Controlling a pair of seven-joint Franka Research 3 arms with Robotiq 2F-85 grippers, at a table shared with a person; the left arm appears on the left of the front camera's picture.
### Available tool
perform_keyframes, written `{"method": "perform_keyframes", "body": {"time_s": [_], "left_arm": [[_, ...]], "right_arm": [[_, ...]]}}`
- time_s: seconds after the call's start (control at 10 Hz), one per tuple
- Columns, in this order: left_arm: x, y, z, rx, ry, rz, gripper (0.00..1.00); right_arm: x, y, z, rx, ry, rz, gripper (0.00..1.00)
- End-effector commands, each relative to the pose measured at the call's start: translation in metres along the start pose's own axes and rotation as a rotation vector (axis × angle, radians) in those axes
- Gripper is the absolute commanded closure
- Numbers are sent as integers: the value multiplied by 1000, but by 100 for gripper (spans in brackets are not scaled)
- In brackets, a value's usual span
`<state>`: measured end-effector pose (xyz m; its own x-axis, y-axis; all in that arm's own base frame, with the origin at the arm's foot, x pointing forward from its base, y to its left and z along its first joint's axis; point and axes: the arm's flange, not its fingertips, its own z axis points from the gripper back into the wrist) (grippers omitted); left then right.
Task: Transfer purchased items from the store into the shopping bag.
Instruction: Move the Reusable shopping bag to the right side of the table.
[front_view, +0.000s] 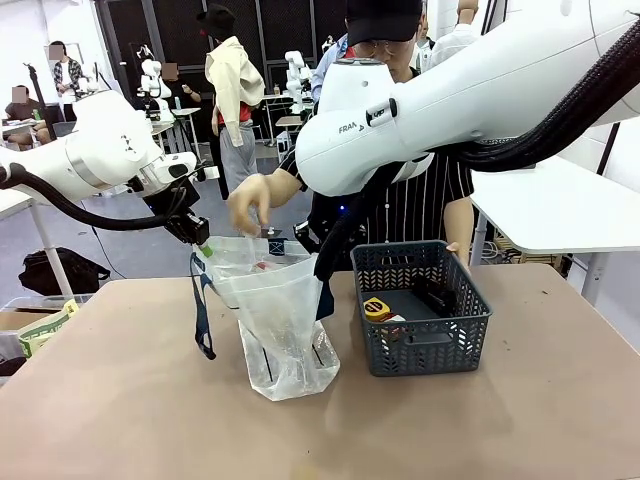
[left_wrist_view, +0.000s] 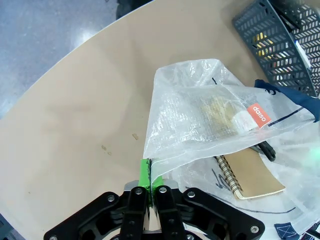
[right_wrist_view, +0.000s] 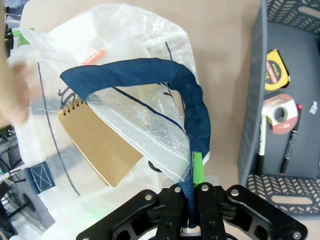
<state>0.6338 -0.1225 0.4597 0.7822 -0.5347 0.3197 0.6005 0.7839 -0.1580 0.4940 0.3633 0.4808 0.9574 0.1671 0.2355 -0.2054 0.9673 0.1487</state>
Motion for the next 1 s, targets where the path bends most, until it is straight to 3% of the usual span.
{"method": "perform_keyframes", "body": {"time_s": [0.0, 0.9], "left_arm": [[-4, 2, 3, 9, 3, 7, 100], [-4, 2, 3, 9, 3, 7, 100]], "right_arm": [[0, -3, 1, 11, 4, -10, 100], [0, -3, 1, 11, 4, -10, 100]]}}
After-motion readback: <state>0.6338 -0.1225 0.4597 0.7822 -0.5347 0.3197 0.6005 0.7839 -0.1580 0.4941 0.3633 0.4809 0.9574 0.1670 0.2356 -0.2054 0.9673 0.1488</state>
